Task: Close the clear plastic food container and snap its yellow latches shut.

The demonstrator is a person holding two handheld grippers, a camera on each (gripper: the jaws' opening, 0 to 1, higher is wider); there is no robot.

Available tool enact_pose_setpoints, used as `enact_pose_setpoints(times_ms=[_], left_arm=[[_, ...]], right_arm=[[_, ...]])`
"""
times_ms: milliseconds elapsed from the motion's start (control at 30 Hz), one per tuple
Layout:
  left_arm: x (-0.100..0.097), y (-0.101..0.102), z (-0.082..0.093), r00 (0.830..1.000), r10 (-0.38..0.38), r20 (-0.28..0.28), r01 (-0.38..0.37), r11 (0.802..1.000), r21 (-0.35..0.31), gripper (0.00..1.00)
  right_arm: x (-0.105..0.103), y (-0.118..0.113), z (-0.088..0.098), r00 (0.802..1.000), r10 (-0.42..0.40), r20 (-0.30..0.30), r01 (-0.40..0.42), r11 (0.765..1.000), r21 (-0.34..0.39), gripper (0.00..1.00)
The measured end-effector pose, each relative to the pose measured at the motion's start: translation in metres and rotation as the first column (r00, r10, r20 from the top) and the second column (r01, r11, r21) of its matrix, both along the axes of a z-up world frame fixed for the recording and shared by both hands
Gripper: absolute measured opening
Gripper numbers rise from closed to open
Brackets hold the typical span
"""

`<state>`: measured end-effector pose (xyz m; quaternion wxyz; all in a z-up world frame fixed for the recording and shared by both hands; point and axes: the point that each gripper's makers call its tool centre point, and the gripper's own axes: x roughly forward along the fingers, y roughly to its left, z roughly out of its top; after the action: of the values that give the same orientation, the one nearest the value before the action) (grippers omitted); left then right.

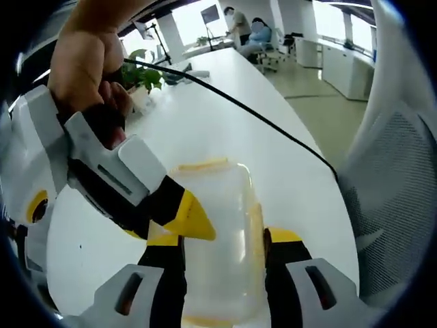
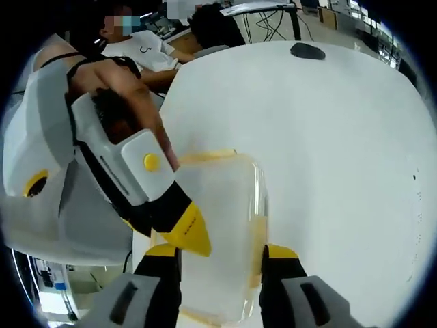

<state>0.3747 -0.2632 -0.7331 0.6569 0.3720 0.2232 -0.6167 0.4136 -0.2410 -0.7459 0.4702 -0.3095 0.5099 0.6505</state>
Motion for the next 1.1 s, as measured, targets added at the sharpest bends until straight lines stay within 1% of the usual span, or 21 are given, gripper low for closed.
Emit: enact_pose_setpoints(times_ms=[200,333,367,433,500,533,567,600,633,667,700,733,833,967,1000,1100], left_arm=[[-0.0013,0.0002,0.0001,1.000,-0.004,0.001,0.004,1.000,0.004,0.42],[-0.0038,0.0004,-0.0023,1.000,-0.014,0.028,0.014,1.000,0.012,0.42],[-0.0040,0.0006,-0.0030,0.999,-0.015,0.046,0.014,1.000,0.017,0.42],[-0.0044,0.0003,-0.0045,0.994,-0.026,0.102,0.022,0.999,0.035,0.42],[-0.0048,0.0010,-0.0050,0.995,-0.003,0.101,0.001,1.000,0.018,0.42],[-0.0040,0.0005,-0.0048,0.991,-0.014,0.131,0.013,1.000,0.010,0.41],[-0.0050,0.0012,-0.0062,0.992,-0.004,0.129,0.003,1.000,0.010,0.41],[-0.0045,0.0010,-0.0071,0.990,-0.001,0.144,-0.001,1.000,0.009,0.40],[-0.0019,-0.0068,0.0000,0.979,-0.045,0.199,0.051,0.998,-0.025,0.40],[-0.0055,0.0018,-0.0052,0.988,-0.005,0.157,0.007,1.000,-0.008,0.39],[-0.0052,0.0000,-0.0055,0.988,0.006,0.151,-0.003,1.000,-0.020,0.38],[-0.0065,-0.0019,-0.0060,0.990,-0.010,0.140,0.014,1.000,-0.024,0.39],[-0.0052,-0.0017,-0.0056,0.990,-0.029,0.135,0.029,1.000,0.002,0.39],[-0.0067,-0.0009,-0.0055,0.988,-0.035,0.148,0.036,0.999,0.001,0.40],[-0.0068,-0.0010,-0.0052,0.988,-0.036,0.150,0.036,0.999,0.003,0.40],[-0.0066,-0.0009,-0.0057,0.987,-0.040,0.154,0.040,0.999,0.009,0.40]], right_arm=[[-0.0006,-0.0014,0.0015,1.000,-0.013,0.020,0.012,1.000,0.022,0.44],[-0.0007,-0.0020,0.0004,0.999,-0.020,0.034,0.019,0.999,0.029,0.44],[-0.0010,-0.0019,0.0001,0.999,-0.020,0.040,0.019,0.999,0.027,0.45],[-0.0033,-0.0015,0.0006,0.999,-0.015,0.050,0.014,1.000,0.017,0.46],[-0.0033,-0.0011,-0.0002,0.998,-0.014,0.059,0.013,1.000,0.010,0.47],[-0.0028,-0.0016,-0.0002,0.998,-0.011,0.063,0.010,1.000,0.010,0.47],[-0.0025,-0.0019,-0.0007,0.998,-0.011,0.065,0.011,1.000,0.011,0.47],[-0.0030,-0.0021,-0.0006,0.998,-0.011,0.068,0.010,1.000,0.014,0.47],[-0.0050,-0.0058,0.0000,0.997,-0.015,0.071,0.016,1.000,-0.007,0.47],[-0.0070,-0.0025,-0.0007,0.997,-0.012,0.077,0.012,1.000,0.000,0.48],[-0.0070,-0.0023,-0.0006,0.997,-0.010,0.081,0.010,1.000,-0.001,0.49],[-0.0064,-0.0032,-0.0007,0.997,-0.013,0.078,0.014,1.000,-0.006,0.49],[-0.0066,-0.0037,0.0000,0.997,-0.029,0.071,0.028,1.000,0.003,0.49],[-0.0060,-0.0042,0.0001,0.996,-0.052,0.067,0.051,0.998,0.021,0.49],[-0.0055,-0.0038,0.0003,0.996,-0.057,0.067,0.055,0.998,0.035,0.49],[-0.0052,-0.0030,0.0021,0.994,-0.074,0.079,0.070,0.996,0.051,0.49]])
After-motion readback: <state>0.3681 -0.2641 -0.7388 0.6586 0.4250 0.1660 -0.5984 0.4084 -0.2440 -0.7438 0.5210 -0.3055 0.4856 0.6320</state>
